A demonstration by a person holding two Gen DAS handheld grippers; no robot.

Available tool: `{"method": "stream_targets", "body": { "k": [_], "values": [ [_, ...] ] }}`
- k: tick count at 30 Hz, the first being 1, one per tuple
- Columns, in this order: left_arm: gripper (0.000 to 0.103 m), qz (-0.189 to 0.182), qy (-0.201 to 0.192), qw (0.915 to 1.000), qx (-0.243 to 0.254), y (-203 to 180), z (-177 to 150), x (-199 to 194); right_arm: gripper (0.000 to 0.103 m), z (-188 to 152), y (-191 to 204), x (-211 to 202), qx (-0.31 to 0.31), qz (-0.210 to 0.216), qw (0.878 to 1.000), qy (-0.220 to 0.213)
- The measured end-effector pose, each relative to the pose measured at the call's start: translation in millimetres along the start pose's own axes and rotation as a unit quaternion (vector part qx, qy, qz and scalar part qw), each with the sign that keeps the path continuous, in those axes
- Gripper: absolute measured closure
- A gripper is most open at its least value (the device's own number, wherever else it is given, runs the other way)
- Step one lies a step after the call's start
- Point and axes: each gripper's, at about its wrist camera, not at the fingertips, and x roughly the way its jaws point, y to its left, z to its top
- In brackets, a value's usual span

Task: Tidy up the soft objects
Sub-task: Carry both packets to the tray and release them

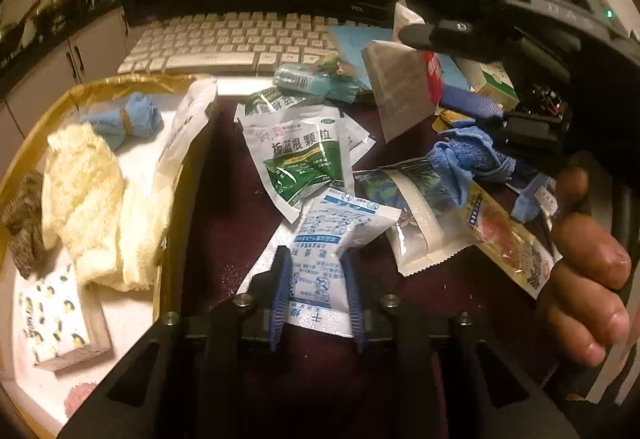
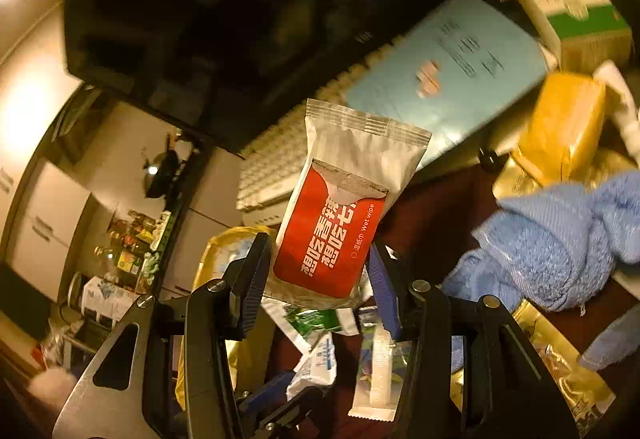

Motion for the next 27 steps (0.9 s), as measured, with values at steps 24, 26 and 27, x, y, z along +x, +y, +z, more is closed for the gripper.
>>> {"method": "stream_targets", "body": {
  "k": [24,26,27],
  "values": [
    [0.09,0.03,-0.124,0.9708,-0.204,140.6,-35.0,-149.4,0.055,-81.1,120.2,25.1,-0.182,0.12,0.969,0.114],
    [0.09,0.041,-0.114,0.9686,-0.217,151.1,-38.3,-139.9,0.055,-99.1,130.6,40.3,-0.2,0.111,0.964,0.139],
    [0.09,0.04,-0.108,0.9679,-0.223,156.1,-40.8,-136.3,0.055,-105.7,133.1,46.0,-0.207,0.105,0.962,0.147]
  ]
}}
